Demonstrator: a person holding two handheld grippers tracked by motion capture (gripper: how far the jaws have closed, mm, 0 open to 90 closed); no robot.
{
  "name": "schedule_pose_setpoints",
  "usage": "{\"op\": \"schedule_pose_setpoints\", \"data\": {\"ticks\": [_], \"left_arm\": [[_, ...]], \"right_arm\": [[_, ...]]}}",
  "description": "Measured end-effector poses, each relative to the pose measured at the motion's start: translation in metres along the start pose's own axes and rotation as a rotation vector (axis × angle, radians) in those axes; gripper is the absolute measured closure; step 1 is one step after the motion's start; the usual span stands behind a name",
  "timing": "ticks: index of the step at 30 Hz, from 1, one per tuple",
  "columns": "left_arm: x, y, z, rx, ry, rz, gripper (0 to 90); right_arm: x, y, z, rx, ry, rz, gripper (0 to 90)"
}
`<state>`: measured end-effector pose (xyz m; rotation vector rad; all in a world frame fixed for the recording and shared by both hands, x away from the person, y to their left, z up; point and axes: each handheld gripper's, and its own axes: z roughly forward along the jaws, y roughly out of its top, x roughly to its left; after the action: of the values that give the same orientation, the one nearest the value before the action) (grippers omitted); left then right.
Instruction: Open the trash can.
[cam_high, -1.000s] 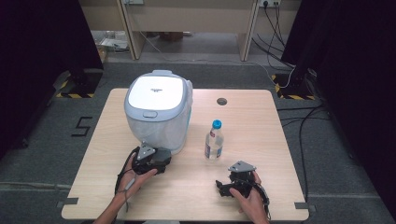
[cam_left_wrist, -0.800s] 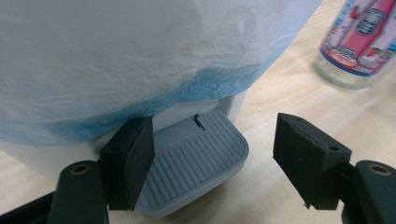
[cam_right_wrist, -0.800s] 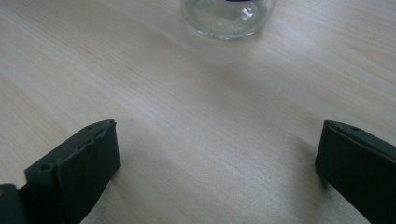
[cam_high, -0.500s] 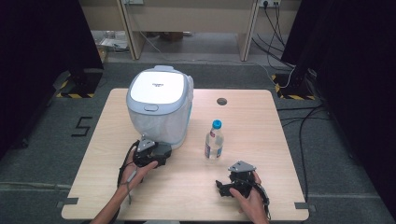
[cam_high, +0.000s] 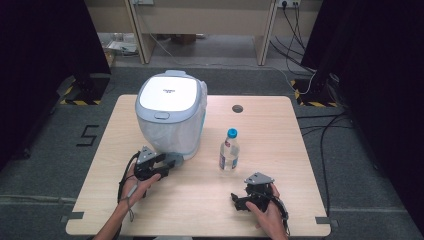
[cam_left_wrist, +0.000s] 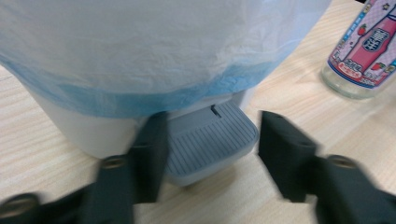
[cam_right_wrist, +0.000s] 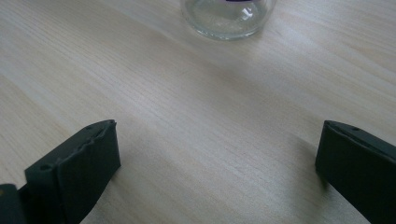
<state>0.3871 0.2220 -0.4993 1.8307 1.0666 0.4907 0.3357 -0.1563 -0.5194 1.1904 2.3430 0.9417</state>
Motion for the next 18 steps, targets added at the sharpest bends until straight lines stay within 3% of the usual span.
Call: {"op": "schedule_pose_setpoints", "data": {"ticks": [5,9,18], "left_arm": [[-0.001,0.000,-0.007,0.001,0.007,0.022,78.3],[0.000,0.002,-0.014,-0.025,0.005,0.016,88.5],[-0.005,0.013,-0.032,-0.065,-0.011,0.017,89.6]], "right_arm": [[0.000,0.000,0.000,0.000,0.000,0.000,0.0],[0.000,0.000,0.000,0.001,0.000,0.000,0.1],[0.000,0.000,0.000,0.001,0.001,0.000,0.1]]}}
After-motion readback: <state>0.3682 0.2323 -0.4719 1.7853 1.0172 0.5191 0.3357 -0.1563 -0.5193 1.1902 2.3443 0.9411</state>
